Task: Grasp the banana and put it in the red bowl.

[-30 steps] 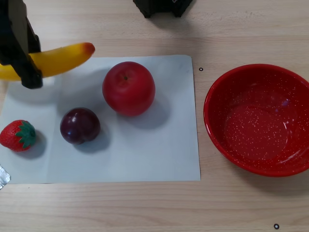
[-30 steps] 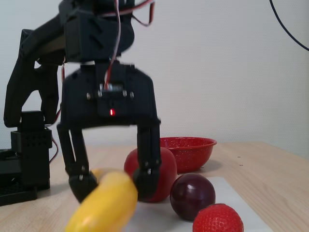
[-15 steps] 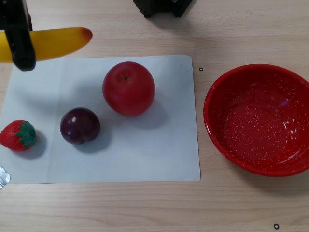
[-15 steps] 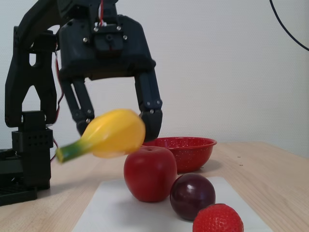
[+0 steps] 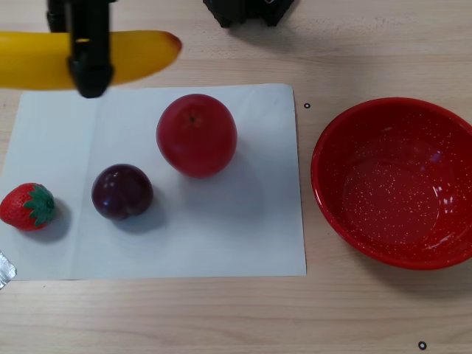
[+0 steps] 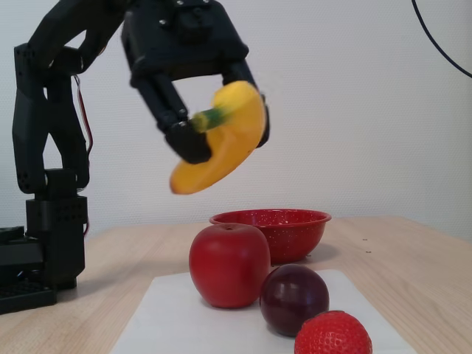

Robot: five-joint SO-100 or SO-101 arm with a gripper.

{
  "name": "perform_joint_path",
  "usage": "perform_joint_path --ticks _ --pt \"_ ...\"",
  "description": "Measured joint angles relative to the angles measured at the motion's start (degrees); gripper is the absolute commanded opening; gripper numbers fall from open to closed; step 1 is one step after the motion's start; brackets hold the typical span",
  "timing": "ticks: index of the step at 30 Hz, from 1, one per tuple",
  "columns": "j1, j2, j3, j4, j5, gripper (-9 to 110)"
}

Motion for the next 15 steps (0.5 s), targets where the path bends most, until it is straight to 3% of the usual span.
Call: perform_joint_path --ticks 15 --pt "26.2 5.5 0.0 0.0 -14.7 0"
